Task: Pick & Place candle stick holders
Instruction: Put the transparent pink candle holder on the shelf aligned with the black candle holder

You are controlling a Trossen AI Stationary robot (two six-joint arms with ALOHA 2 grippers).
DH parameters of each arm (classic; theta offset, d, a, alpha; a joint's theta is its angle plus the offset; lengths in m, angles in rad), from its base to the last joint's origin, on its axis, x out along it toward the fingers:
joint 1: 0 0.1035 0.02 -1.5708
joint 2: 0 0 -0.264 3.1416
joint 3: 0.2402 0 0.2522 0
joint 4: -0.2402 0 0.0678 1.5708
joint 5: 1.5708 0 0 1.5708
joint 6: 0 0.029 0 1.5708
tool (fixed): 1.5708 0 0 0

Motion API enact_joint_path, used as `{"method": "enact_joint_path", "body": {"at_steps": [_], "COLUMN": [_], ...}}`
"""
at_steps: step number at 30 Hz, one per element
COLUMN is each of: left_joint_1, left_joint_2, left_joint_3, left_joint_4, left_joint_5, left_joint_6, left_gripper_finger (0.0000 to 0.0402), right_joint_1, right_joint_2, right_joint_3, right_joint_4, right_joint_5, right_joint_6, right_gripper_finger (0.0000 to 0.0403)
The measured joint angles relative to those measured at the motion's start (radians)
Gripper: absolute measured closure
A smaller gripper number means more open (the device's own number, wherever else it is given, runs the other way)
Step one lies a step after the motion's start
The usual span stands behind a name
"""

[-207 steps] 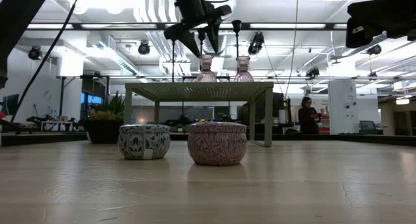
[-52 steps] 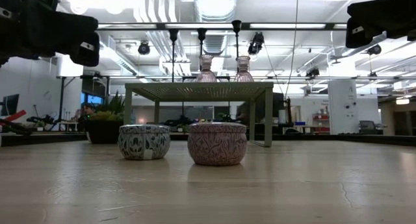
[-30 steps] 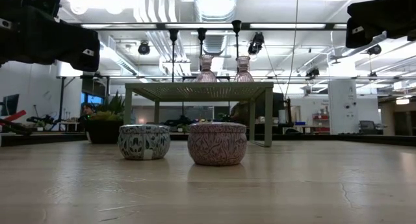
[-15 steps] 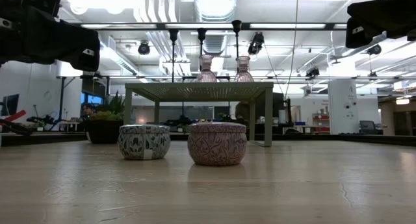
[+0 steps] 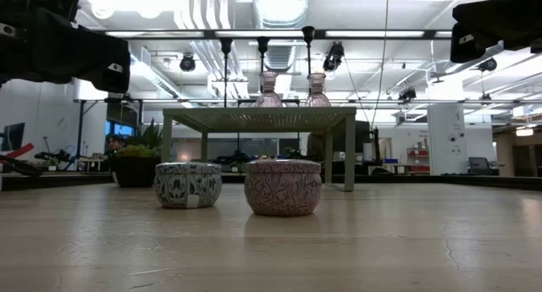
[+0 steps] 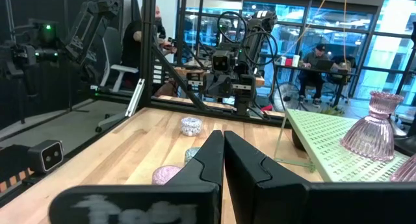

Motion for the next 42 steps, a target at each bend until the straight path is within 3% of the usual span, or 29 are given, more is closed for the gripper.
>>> {"method": "enact_joint_path", "body": {"at_steps": [19, 24, 31, 37, 42], "left_joint_1": [0.0, 0.0, 0.0, 0.0, 0.0], "left_joint_2": [0.0, 0.0, 0.0, 0.0, 0.0], "left_joint_3": [0.001, 0.0, -0.004, -0.005, -0.005], "left_joint_4": [0.0, -0.001, -0.004, -0.005, -0.006], "left_joint_5": [0.0, 0.0, 0.0, 0.0, 0.0], "left_joint_6": [0.0, 0.0, 0.0, 0.0, 0.0], "left_gripper_finger": [0.0383, 0.0385, 0.0383, 0.0385, 0.0383], "right_joint_1": [-0.002, -0.002, -0.002, -0.002, -0.002], "right_joint_2": [0.0, 0.004, 0.004, 0.062, 0.185], "right_joint_3": [0.0, 0.0, 0.0, 0.0, 0.0], "right_joint_4": [0.004, 0.139, 0.214, 0.448, 0.591], "right_joint_5": [0.003, 0.175, 0.191, 0.018, -0.005], "right_joint_6": [0.005, 0.043, 0.016, 0.026, 0.126], "right_gripper_finger": [0.0394, 0.0394, 0.0394, 0.0394, 0.0394]}}
